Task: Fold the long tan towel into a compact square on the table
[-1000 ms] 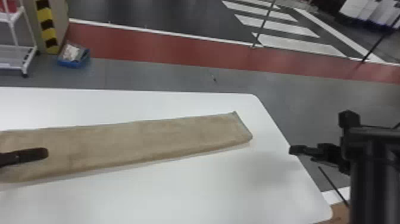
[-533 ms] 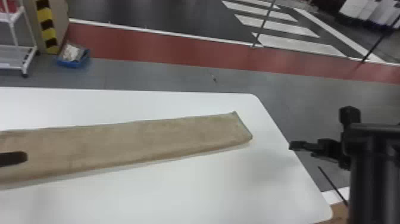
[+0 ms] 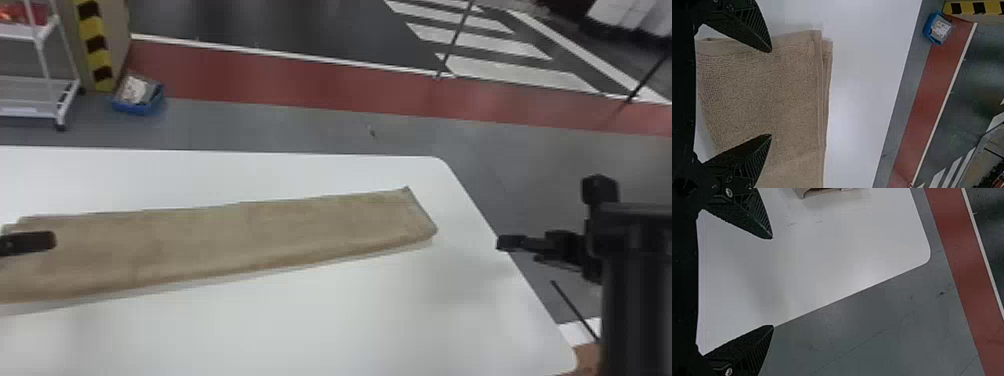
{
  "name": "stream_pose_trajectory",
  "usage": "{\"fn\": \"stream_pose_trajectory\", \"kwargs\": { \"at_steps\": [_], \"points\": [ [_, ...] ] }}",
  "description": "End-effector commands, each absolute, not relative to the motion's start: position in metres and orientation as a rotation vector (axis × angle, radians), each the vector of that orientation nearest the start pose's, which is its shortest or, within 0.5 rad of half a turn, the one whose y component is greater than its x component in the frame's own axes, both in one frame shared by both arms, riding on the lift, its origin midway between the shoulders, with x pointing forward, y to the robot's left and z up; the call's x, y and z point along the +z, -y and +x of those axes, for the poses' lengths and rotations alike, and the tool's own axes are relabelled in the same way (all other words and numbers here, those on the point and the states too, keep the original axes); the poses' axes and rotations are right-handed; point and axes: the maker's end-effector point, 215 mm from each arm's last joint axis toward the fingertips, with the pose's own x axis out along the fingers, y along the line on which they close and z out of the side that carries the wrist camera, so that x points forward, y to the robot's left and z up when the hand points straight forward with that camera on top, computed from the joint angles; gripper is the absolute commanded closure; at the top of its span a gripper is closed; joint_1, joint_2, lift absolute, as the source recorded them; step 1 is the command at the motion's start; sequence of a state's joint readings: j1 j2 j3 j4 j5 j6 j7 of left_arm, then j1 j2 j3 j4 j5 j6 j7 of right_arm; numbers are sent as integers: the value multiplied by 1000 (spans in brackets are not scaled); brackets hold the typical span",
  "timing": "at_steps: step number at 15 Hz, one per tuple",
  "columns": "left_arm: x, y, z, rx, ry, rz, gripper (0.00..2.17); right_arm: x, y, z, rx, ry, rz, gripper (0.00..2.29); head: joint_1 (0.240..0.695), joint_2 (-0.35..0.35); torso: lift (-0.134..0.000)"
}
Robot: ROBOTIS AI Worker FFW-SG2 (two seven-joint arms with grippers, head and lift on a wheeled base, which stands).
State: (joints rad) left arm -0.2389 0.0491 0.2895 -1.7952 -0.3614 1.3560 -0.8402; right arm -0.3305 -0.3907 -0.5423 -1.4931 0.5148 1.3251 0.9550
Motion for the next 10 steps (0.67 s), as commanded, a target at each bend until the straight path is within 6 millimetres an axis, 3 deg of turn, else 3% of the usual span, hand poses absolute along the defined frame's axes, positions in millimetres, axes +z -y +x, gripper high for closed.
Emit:
{"fn": "stream_pose_trajectory", "kwargs": {
  "at_steps": [1, 4, 8, 10],
  "points": [
    [-429, -309, 537, -204, -837, -225, 140, -410, 585, 455, -192, -938, 289, 73, 695, -305, -125],
    [-448, -331, 547, -150, -851, -131, 144, -414, 585, 450, -186, -940, 294, 73, 695, -289, -125],
    [-457, -325, 538, -183, -899, -177, 259, -413, 586, 450, -187, -938, 296, 73, 695, -280, -125],
    [-456, -318, 534, -213, -903, -209, 734, -413, 583, 452, -180, -939, 293, 73, 695, -286, -125]
  ]
}}
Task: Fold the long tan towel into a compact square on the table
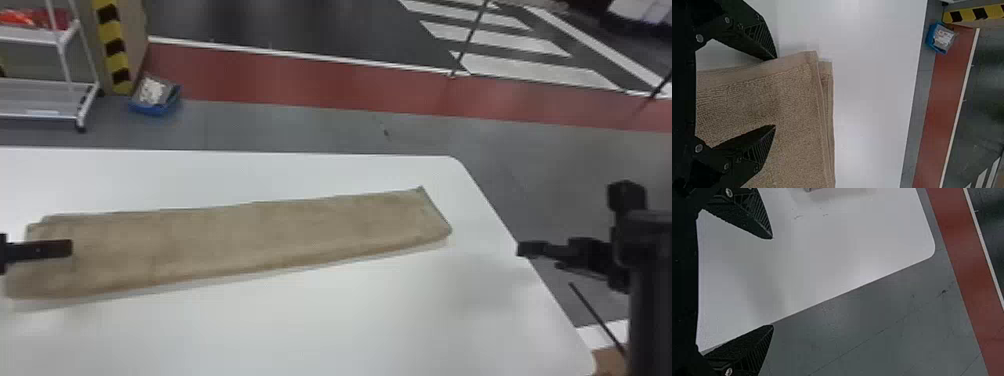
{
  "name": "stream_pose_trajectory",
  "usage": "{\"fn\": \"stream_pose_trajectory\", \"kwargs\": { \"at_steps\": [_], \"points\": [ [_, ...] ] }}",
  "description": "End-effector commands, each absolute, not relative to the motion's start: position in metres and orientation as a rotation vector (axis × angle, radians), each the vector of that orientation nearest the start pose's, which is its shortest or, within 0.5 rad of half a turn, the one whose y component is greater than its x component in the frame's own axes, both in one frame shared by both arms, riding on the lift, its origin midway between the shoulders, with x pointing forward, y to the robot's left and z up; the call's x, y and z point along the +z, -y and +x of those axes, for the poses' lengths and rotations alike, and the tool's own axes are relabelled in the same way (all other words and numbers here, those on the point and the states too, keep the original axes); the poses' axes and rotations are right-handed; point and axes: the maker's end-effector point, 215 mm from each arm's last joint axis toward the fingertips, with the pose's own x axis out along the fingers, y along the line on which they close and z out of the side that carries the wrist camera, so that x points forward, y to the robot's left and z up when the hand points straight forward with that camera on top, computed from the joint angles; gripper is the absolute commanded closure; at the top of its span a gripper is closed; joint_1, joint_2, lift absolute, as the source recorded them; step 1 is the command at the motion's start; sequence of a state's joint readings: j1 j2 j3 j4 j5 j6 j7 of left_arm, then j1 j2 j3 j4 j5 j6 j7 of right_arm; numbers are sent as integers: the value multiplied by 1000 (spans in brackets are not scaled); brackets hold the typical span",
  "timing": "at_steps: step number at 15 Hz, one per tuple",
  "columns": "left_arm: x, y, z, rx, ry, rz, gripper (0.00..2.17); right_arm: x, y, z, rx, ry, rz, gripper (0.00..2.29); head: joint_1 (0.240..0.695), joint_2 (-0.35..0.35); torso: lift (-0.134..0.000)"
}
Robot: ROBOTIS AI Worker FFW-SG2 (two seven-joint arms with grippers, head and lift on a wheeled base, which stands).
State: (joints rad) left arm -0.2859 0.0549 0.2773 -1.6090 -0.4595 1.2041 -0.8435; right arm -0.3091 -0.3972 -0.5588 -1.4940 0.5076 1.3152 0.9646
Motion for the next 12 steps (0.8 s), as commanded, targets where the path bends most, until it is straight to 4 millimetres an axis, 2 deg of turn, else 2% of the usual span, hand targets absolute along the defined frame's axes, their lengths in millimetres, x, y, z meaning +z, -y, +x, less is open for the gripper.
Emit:
{"fn": "stream_pose_trajectory", "kwargs": {
  "at_steps": [1, 3, 4, 6, 7, 11, 12],
  "points": [
    [-454, -313, 534, -231, -903, -218, 991, -415, 581, 453, -179, -941, 294, 73, 695, -289, -125],
    [-454, -308, 532, -249, -906, -224, 1710, -415, 580, 452, -179, -940, 297, 73, 695, -294, -125],
    [-454, -310, 532, -248, -905, -227, 1875, -415, 581, 452, -180, -941, 296, 76, 695, -297, -125],
    [-447, -310, 533, -262, -890, -236, 1892, -415, 582, 451, -184, -942, 300, 76, 695, -298, -125],
    [-439, -311, 535, -262, -873, -240, 2142, -416, 582, 450, -186, -943, 303, 76, 695, -299, -125],
    [-410, -309, 530, -346, -829, -315, 2142, -414, 582, 448, -189, -941, 313, 76, 695, -300, -125],
    [-405, -316, 527, -353, -822, -330, 2138, -413, 582, 447, -190, -941, 313, 76, 695, -303, -125]
  ]
}}
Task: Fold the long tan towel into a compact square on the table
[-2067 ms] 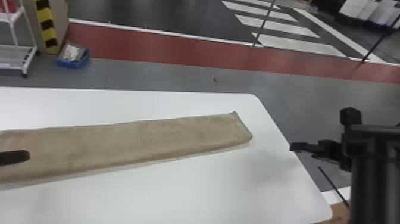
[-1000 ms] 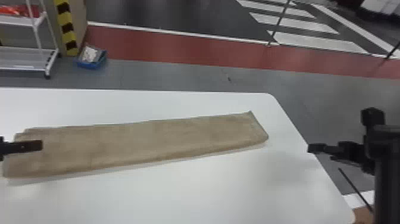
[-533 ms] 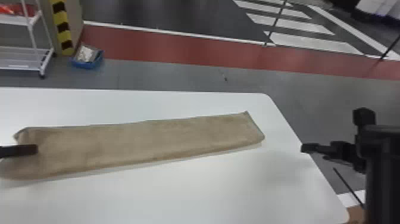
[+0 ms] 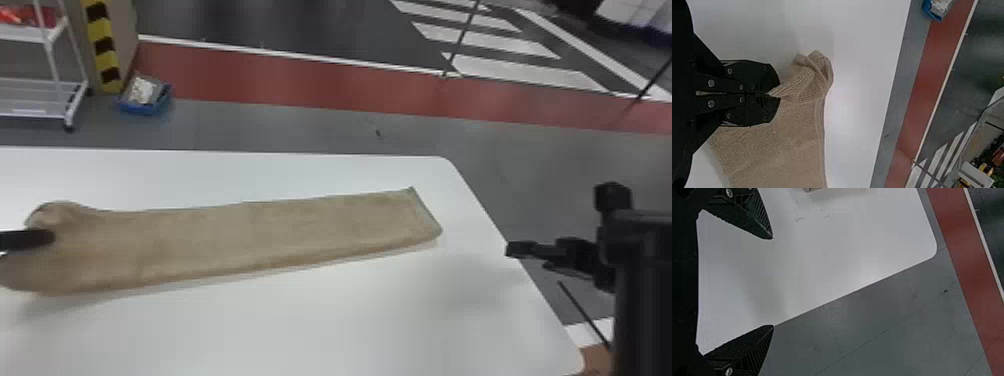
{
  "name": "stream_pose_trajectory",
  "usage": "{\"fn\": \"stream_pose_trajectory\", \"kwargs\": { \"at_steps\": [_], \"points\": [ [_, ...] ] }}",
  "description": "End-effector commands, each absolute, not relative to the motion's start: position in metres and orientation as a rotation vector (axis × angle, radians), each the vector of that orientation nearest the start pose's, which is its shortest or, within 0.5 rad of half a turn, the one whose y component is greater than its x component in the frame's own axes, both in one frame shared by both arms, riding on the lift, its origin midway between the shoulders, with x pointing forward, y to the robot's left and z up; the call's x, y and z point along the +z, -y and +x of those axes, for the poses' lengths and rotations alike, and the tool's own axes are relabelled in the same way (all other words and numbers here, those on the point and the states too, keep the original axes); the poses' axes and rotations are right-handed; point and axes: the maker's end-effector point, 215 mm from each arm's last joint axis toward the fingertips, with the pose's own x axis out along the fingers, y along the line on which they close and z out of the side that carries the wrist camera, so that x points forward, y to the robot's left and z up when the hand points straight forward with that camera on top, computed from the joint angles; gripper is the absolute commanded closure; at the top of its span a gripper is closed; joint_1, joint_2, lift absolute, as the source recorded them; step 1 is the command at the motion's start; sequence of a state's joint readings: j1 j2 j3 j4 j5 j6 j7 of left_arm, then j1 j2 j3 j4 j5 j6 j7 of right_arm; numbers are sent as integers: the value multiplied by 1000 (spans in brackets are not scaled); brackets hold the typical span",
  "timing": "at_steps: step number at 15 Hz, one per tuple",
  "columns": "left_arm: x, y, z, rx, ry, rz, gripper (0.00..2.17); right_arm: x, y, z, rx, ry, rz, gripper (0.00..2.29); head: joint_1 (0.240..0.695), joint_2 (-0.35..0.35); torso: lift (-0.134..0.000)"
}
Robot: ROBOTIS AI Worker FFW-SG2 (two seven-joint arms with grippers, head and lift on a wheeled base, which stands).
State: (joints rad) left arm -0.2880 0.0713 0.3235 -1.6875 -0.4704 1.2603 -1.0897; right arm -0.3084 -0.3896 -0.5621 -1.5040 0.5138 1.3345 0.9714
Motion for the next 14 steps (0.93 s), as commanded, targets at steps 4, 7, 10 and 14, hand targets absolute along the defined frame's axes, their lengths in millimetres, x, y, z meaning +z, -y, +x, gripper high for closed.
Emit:
{"fn": "stream_pose_trajectory", "kwargs": {
  "at_steps": [4, 7, 10, 14],
  "points": [
    [-381, -381, 518, -314, -793, -313, 2142, -413, 583, 444, -189, -943, 310, 76, 695, -281, -125],
    [-365, -434, 514, -241, -788, -265, 2142, -412, 582, 446, -183, -938, 310, 76, 695, -217, -125],
    [-345, -425, 504, -212, -801, -387, 2142, -408, 579, 453, -178, -935, 299, 76, 695, -172, -125],
    [-270, -294, 540, -401, -706, -261, 2142, -409, 574, 454, -174, -938, 310, 76, 695, -205, -125]
  ]
}}
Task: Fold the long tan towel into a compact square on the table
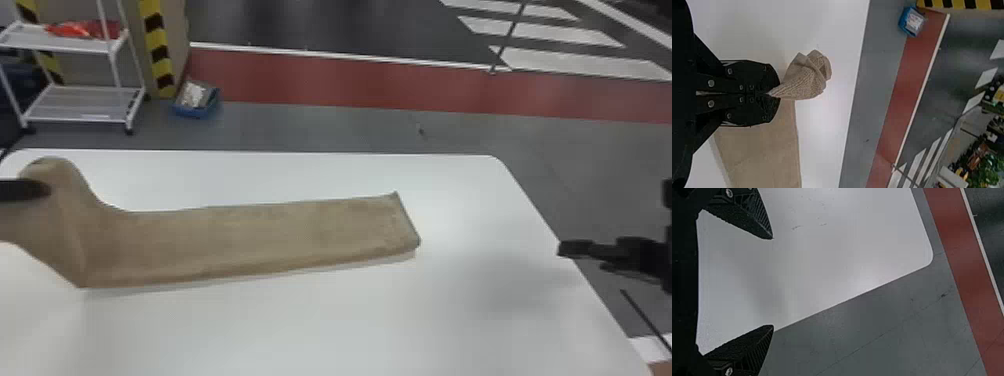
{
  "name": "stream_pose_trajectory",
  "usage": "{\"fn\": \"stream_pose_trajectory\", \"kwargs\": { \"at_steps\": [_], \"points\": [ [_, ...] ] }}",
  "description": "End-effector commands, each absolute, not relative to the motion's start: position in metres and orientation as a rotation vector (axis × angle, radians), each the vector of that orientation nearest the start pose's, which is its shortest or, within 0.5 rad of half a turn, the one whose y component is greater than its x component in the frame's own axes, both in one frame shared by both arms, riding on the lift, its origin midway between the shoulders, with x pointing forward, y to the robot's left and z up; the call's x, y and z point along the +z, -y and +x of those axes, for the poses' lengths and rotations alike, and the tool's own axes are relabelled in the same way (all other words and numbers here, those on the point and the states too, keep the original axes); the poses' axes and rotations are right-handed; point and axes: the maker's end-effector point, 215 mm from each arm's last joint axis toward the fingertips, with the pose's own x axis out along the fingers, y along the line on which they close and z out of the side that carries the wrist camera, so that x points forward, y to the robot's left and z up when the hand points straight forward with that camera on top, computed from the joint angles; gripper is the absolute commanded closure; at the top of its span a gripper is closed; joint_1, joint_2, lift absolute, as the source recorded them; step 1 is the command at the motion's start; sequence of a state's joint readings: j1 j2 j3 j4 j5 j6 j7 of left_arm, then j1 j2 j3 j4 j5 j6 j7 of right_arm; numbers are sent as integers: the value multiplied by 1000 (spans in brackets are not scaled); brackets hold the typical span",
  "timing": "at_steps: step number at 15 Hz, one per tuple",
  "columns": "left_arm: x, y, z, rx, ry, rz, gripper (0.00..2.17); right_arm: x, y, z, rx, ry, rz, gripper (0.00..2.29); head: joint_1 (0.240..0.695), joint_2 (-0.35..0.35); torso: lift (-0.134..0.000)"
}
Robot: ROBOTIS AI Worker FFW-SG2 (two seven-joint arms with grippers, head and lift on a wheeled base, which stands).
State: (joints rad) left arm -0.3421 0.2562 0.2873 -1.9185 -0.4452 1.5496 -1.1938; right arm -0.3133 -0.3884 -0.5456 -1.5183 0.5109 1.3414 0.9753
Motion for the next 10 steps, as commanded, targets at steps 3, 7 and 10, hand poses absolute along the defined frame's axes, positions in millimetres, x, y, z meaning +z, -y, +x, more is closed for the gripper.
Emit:
{"fn": "stream_pose_trajectory", "kwargs": {
  "at_steps": [3, 7, 10],
  "points": [
    [-230, -190, 567, -520, -652, -164, 2142, -411, 578, 448, -182, -934, 323, 76, 695, -309, -125],
    [-254, -125, 562, -559, -723, -56, 2142, -407, 593, 438, -198, -917, 326, 76, 695, -350, -125],
    [-290, -125, 562, -508, -802, -1, 2142, -402, 605, 434, -211, -905, 324, 76, 695, -350, -125]
  ]
}}
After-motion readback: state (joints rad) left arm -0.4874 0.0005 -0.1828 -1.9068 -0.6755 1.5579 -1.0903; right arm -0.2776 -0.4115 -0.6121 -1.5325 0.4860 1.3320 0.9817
